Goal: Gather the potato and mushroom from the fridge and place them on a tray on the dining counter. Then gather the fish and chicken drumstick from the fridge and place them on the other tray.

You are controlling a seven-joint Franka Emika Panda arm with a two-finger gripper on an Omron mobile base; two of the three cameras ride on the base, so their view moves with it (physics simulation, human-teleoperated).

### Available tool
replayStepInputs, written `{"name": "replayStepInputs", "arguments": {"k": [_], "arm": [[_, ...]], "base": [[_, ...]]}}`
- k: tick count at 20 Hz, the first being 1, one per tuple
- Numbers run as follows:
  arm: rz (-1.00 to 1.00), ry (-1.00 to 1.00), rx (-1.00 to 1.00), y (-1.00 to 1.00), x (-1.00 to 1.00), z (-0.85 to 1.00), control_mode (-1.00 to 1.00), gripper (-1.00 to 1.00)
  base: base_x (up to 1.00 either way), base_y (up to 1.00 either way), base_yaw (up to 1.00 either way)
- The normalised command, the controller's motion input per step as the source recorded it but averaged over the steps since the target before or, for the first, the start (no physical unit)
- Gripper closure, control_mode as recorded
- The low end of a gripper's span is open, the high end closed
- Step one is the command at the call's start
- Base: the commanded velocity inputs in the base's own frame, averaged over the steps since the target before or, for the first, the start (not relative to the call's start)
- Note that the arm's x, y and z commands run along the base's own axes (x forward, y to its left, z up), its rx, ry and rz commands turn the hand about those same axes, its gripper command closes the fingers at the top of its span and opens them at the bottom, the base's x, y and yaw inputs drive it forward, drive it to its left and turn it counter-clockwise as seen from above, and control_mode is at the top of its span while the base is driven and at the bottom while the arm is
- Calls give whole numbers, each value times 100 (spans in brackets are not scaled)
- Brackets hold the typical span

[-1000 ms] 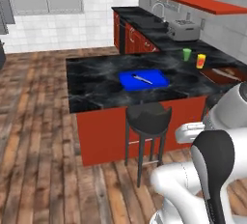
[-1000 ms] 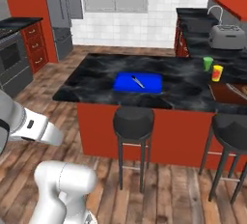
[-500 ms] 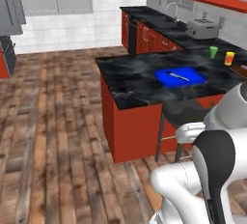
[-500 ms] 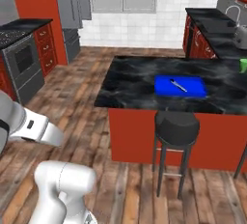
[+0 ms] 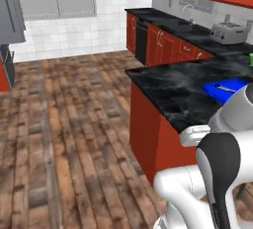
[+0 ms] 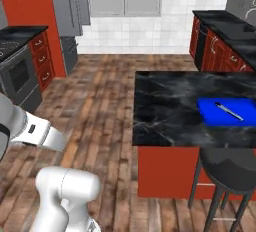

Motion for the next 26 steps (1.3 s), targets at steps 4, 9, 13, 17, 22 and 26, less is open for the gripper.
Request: {"name": "replayStepInputs", "arguments": {"k": [4,9,13,17,22,26], "arm": [[0,0,0,0,0,0,100,-100],[0,0,0,0,0,0,100,-100],[0,0,0,0,0,0,100,-100],[0,0,0,0,0,0,100,-100],[0,0,0,0,0,0,100,-100],[0,0,0,0,0,0,100,-100]], "base": [[100,100,-18],[100,100,-17],[100,92,-14],[100,57,-6],[100,29,-1],[100,15,0]]}}
